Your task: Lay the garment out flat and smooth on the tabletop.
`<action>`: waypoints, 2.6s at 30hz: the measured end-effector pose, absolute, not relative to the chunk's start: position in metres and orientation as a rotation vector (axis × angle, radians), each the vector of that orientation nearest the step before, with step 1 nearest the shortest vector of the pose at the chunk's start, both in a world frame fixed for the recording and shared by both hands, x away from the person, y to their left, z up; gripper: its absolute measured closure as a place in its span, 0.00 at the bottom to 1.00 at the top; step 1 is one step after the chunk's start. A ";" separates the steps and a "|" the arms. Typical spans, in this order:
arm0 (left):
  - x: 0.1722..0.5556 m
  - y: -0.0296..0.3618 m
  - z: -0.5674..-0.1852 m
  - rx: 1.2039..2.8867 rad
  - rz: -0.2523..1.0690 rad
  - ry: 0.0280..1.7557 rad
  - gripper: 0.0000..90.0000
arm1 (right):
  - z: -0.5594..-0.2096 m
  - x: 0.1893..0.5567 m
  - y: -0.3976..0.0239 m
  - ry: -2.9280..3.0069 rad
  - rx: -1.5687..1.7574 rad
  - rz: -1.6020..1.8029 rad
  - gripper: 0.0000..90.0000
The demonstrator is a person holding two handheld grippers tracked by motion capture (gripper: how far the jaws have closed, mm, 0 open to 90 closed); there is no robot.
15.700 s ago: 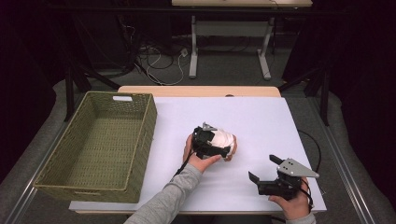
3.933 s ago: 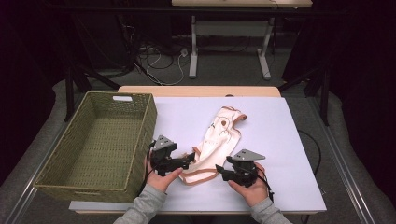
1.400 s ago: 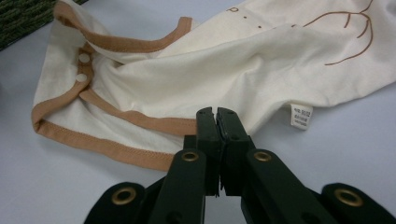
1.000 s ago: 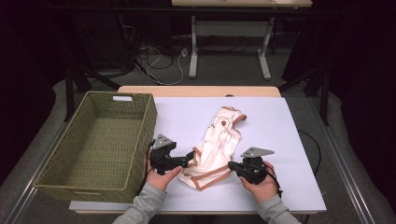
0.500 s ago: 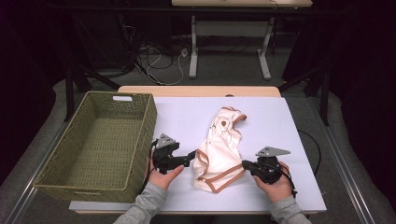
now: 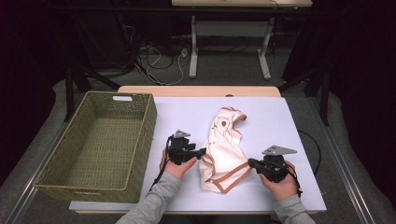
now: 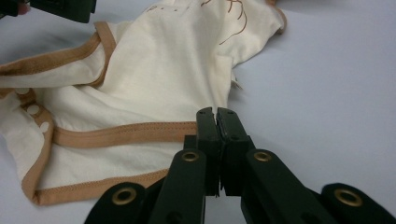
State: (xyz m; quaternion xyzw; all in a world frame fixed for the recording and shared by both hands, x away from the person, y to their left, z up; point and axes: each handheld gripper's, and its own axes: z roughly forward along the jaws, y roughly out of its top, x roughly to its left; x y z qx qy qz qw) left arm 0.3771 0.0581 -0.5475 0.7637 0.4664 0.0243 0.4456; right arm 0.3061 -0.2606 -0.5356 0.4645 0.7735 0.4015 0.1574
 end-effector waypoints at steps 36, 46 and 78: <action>0.376 0.064 -0.540 1.893 0.014 1.200 0.98 | -0.531 0.308 -0.272 2.168 1.350 1.160 0.99; 0.370 0.077 -0.528 1.890 0.065 1.184 0.98 | -0.521 0.309 -0.292 2.090 1.385 1.161 0.99; 0.366 0.099 -0.528 1.870 0.224 1.249 0.91 | -0.524 0.324 -0.303 2.021 1.421 1.146 0.89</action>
